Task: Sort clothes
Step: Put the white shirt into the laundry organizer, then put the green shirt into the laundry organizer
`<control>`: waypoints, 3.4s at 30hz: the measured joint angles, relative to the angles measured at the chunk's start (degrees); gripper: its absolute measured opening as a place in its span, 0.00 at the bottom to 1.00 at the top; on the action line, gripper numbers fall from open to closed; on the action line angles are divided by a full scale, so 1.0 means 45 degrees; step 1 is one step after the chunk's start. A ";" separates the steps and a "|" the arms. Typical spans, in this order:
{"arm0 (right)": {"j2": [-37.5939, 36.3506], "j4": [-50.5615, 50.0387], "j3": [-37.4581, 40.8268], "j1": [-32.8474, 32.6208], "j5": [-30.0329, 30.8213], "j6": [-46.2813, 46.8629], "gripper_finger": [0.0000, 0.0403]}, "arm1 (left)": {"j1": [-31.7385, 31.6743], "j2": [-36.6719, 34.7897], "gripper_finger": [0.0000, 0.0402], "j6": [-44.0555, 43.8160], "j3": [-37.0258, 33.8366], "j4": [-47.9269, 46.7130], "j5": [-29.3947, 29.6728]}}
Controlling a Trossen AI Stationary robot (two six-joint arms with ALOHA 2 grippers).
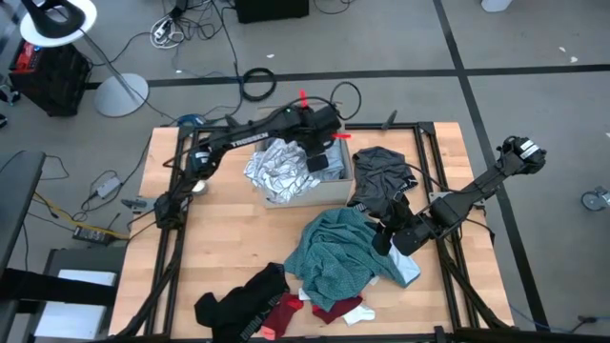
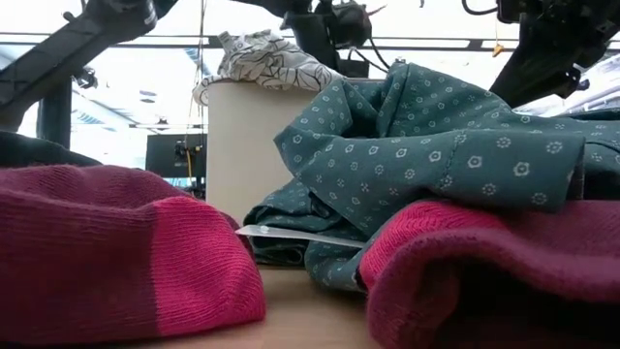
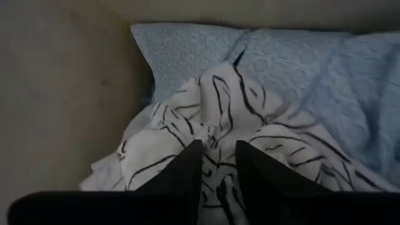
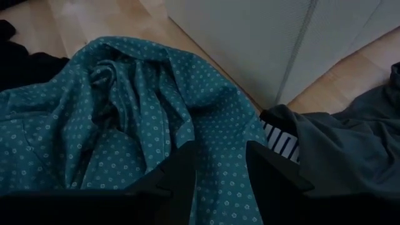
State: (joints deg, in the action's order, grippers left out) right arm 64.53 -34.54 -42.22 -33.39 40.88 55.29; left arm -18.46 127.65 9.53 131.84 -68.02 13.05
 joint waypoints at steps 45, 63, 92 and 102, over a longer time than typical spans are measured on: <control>0.0000 0.0139 0.0000 0.0000 -0.0005 -0.0083 0.35 | -0.2560 -0.4019 0.26 -0.3420 -1.0679 0.5965 -0.5241; 0.0000 0.0058 0.0000 0.0005 -0.0005 -0.0103 0.35 | -0.1511 -0.9070 0.26 -0.2165 -0.8945 0.4599 -0.5868; 0.0016 0.2414 0.0000 0.0352 -0.1981 -0.3081 0.37 | 0.6924 -2.0401 0.26 -0.5052 -2.1956 1.2501 0.1130; 0.2402 0.3532 -0.0015 0.1401 -0.3679 -0.4176 0.52 | 0.7649 -2.0768 0.26 -0.6204 -2.4637 1.4668 0.1803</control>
State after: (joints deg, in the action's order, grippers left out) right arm 75.34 -18.65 -42.28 -27.08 24.33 36.49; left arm 15.96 34.20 -18.38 20.98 -2.01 21.16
